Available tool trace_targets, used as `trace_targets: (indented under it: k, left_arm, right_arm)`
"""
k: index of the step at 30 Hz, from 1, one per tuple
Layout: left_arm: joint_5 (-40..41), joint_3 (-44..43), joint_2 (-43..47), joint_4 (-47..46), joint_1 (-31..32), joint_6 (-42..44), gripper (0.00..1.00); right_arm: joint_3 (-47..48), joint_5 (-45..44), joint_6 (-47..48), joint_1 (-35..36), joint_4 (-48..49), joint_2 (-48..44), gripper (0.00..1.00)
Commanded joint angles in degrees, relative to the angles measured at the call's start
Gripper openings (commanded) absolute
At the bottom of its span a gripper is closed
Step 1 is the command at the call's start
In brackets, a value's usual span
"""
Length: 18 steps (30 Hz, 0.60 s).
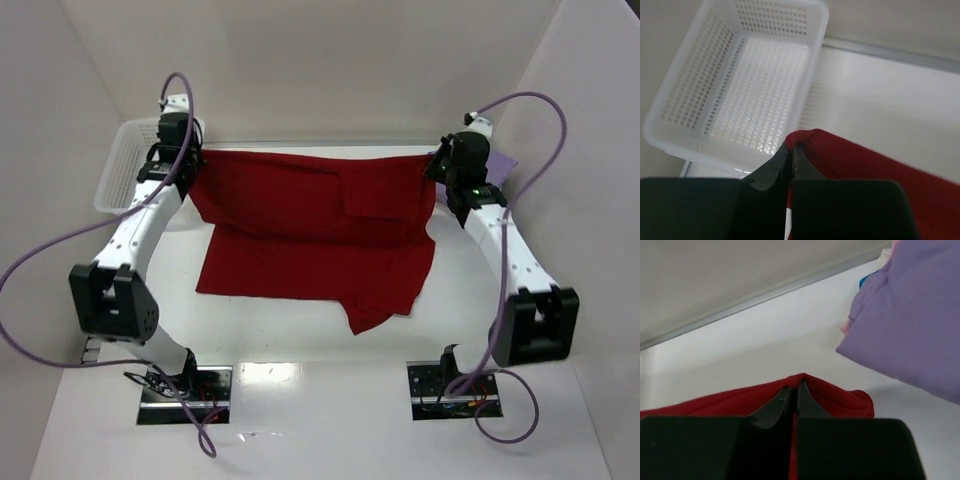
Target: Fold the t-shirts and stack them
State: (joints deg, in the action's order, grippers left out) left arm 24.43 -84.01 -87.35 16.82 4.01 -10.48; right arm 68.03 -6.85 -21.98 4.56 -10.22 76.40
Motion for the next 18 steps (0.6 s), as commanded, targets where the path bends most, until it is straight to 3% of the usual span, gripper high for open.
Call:
trace_targets:
  k: [1, 11, 18]
  left_arm:
    - [2.73, -3.07, -7.28, -3.89, -0.14, 0.72, 0.00]
    - [0.62, -13.01, -19.25, -6.88, -0.67, 0.63, 0.00]
    - [-2.54, -26.37, -29.62, -6.36, -1.73, 1.69, 0.00]
  right_arm:
    - [4.21, -1.32, 0.44, -0.60, 6.43, 7.08, 0.00]
    - [15.11, -2.90, 0.97, -0.60, 7.67, 20.71, 0.00]
    - [23.97, -2.38, 2.03, -2.45, 7.67, 28.08, 0.00]
